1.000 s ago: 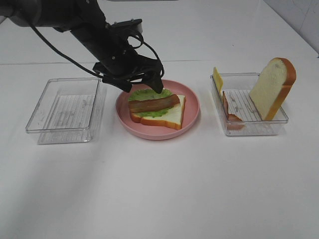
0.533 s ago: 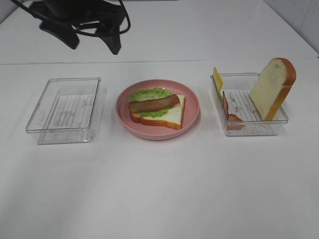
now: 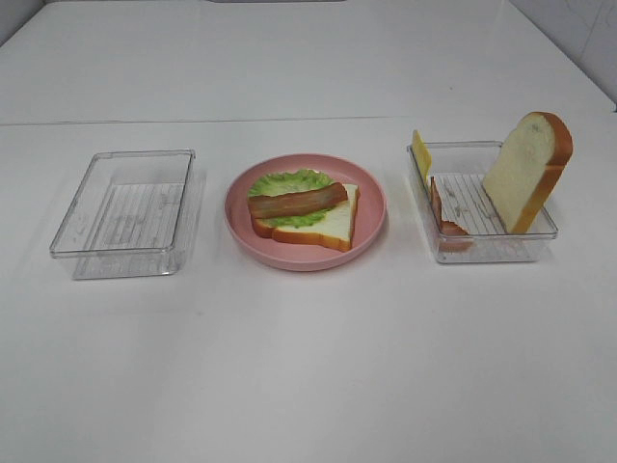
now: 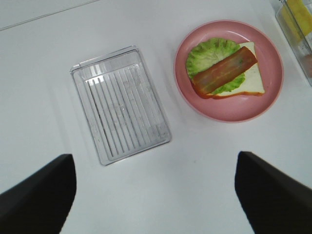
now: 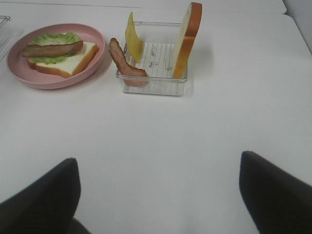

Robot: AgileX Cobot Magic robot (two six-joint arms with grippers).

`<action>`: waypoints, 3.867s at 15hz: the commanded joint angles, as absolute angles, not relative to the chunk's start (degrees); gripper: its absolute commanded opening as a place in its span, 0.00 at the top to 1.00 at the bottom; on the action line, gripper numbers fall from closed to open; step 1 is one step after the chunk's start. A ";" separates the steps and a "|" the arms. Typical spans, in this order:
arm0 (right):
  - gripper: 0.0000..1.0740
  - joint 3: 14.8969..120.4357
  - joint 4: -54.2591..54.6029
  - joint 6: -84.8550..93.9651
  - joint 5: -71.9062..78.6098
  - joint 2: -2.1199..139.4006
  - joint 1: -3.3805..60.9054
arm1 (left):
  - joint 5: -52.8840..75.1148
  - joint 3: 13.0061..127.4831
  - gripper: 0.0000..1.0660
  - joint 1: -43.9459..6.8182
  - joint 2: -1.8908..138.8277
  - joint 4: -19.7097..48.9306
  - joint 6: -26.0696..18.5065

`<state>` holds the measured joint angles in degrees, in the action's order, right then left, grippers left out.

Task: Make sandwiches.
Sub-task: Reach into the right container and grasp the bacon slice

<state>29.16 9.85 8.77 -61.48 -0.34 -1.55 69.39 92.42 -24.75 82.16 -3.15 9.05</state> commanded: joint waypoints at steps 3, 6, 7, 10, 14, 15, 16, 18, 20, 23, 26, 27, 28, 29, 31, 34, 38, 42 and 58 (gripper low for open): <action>0.23 29.05 9.91 9.22 -61.08 -0.63 -1.95 | 73.74 79.64 0.21 -24.75 67.15 -3.27 7.96; 0.23 29.05 9.91 9.22 -61.08 -0.63 -1.95 | 72.88 65.37 0.21 -24.75 50.82 -3.27 7.73; 0.23 29.05 9.91 9.22 -61.08 -0.63 -1.95 | 72.25 62.45 0.21 -24.75 46.41 -3.27 7.22; 0.23 29.05 9.91 9.22 -61.08 -0.63 -1.95 | 69.73 56.09 0.21 -24.75 36.61 -3.27 5.33; 0.23 29.05 9.85 9.22 -61.08 -0.63 -1.95 | 68.70 44.92 0.21 -24.75 20.40 -3.27 5.33; 0.23 29.05 9.85 9.22 -61.08 -0.63 -1.95 | 68.75 42.40 0.21 -24.75 16.90 -3.27 5.33; 0.23 29.05 9.85 9.22 -61.08 -0.63 -1.95 | 68.75 41.02 0.21 -24.75 14.84 -3.27 5.33; 0.23 29.05 9.85 9.22 -60.85 -0.63 -1.95 | 68.75 36.73 0.21 -24.75 6.93 -3.27 5.33; 0.23 29.62 10.08 7.68 -59.70 -0.46 -1.95 | 68.75 34.26 0.21 -24.75 0.40 -3.27 5.39; 0.23 30.54 10.89 7.68 -50.65 7.22 -1.95 | 69.56 31.86 0.21 -24.75 -1.55 -3.50 4.98; 0.23 30.60 13.29 7.68 -43.95 17.93 -1.95 | 65.83 31.11 0.21 -24.75 -1.66 -3.90 3.44; 0.23 30.60 15.01 7.73 -42.17 21.94 -1.95 | 64.06 30.83 0.21 -24.75 -1.66 -3.61 3.84; 0.23 31.05 17.36 8.25 -40.74 27.79 -1.95 | 62.68 30.08 0.21 -24.75 -1.66 -3.44 4.30; 0.23 33.40 18.62 8.77 -40.85 35.52 -1.95 | 60.33 28.93 0.21 -24.75 -1.66 -3.09 4.35; 0.23 38.56 19.77 10.49 -42.46 45.03 -1.95 | 59.99 28.71 0.21 -24.75 -1.55 -3.09 4.35; 0.23 46.01 20.11 12.89 -46.29 56.72 -1.95 | 59.99 28.71 0.21 -24.75 -1.55 -3.09 4.35; 0.23 58.84 21.49 17.42 -58.33 75.46 -1.95 | 59.99 28.71 0.21 -24.75 -1.55 -3.09 4.35; 0.29 66.86 23.89 15.07 -59.53 85.54 -1.95 | 59.99 28.71 0.21 -24.75 -1.55 -3.09 4.35; 0.44 95.11 15.87 0.52 -66.35 119.52 12.03 | 59.99 28.71 0.21 -24.75 -1.55 -3.21 4.35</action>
<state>94.71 16.84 1.20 -66.00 118.77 12.03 60.62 28.99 -24.75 -0.34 -3.50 3.90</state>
